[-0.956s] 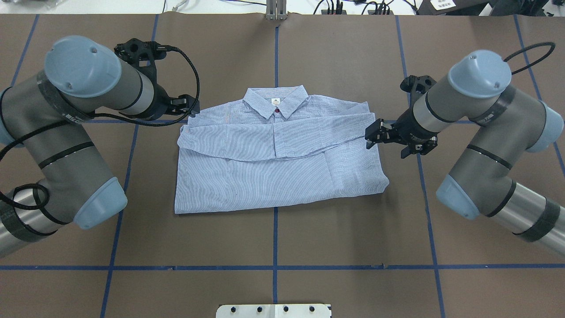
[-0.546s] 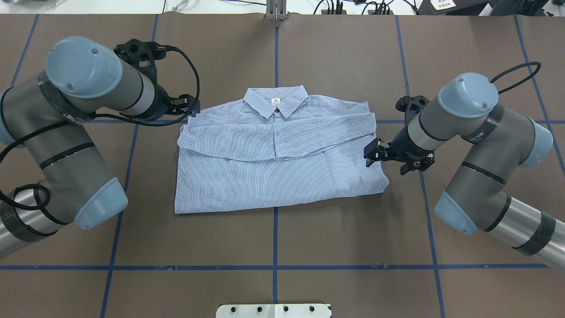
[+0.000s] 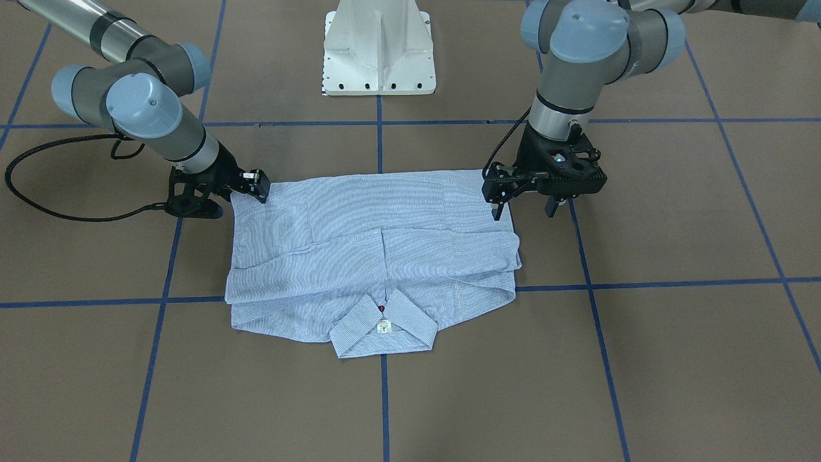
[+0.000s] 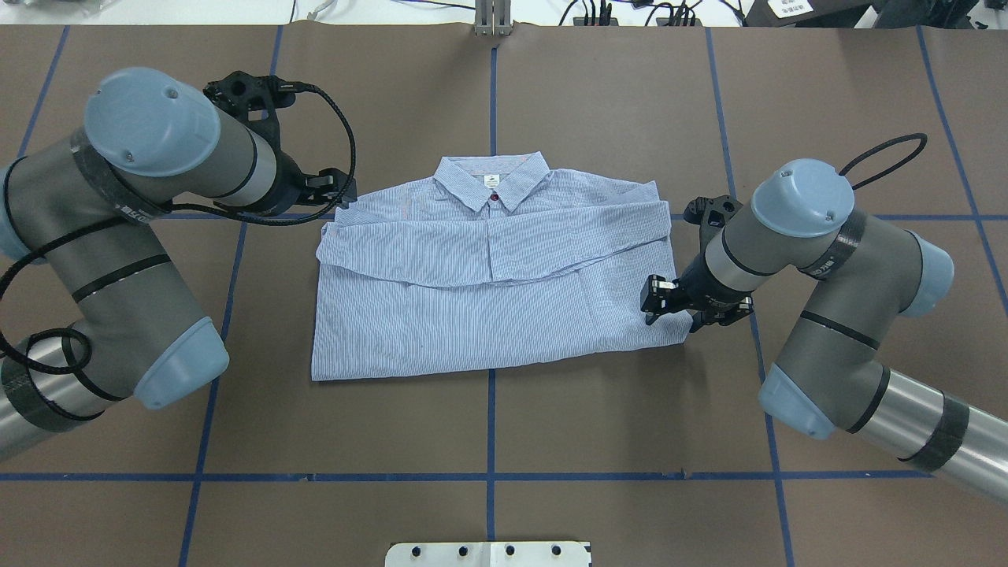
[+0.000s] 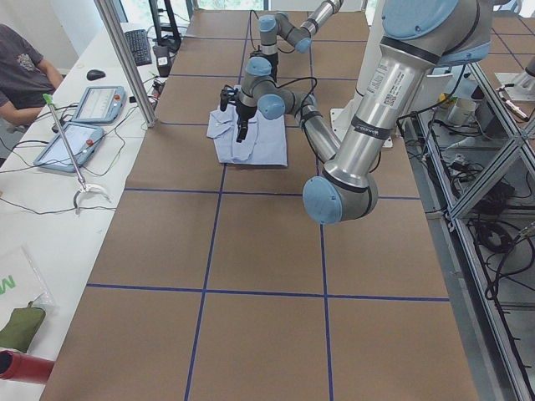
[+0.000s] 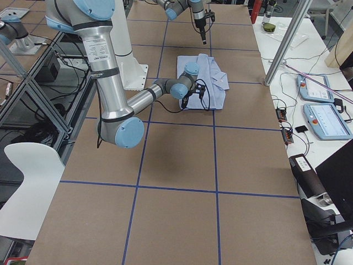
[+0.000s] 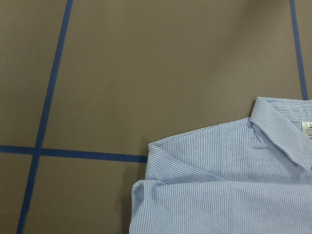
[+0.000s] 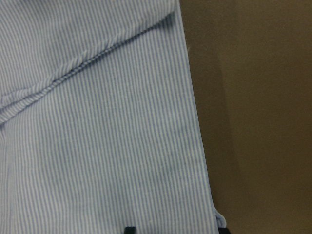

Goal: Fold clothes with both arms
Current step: 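Press the right gripper on the folded side edge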

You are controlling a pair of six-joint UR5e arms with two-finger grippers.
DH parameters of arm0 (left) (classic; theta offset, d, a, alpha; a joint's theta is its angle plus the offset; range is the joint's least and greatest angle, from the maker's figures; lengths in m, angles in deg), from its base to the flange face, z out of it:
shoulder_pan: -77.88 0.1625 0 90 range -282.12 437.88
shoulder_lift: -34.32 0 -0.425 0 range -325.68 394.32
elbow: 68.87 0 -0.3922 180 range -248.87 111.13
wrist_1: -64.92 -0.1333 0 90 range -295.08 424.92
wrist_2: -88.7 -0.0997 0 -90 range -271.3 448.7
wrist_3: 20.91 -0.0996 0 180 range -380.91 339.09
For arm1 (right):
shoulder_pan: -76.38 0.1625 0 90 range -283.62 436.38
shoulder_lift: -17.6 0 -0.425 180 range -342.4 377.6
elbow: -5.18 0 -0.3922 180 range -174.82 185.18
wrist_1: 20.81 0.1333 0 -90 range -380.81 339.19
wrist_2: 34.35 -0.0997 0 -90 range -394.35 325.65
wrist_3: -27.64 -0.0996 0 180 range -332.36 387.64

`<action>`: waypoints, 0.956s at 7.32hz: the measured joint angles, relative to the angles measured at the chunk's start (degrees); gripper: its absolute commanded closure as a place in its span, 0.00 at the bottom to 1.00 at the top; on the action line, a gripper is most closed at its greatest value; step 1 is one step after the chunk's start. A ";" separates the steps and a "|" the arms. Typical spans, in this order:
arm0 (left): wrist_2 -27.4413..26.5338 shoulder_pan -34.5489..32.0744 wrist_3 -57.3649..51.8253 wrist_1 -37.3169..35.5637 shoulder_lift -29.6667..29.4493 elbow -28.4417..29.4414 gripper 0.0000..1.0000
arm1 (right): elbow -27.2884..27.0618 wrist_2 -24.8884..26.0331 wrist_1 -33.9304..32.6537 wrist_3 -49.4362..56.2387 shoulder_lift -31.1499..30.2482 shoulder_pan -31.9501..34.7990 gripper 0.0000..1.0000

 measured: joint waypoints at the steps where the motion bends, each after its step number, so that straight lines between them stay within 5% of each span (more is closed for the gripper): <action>1: 0.01 0.00 -0.01 0.00 0.00 0.00 0.00 | -0.16 -0.12 0.00 -0.02 0.06 0.27 0.70; 4: 0.01 0.00 0.02 0.06 -0.12 -0.10 0.00 | -0.63 -0.25 0.00 -0.01 0.08 0.99 0.62; 5: -0.01 0.00 0.02 0.08 -0.13 -0.08 0.00 | -0.65 -0.28 0.00 -0.01 0.11 1.12 0.69; 6: -0.05 0.00 0.03 0.09 -0.16 -0.06 0.00 | -0.65 -0.33 0.00 -0.05 0.13 1.17 0.92; 7: -0.07 0.03 0.03 0.09 -0.24 -0.05 0.00 | -0.68 -0.35 0.00 -0.07 0.13 1.20 1.00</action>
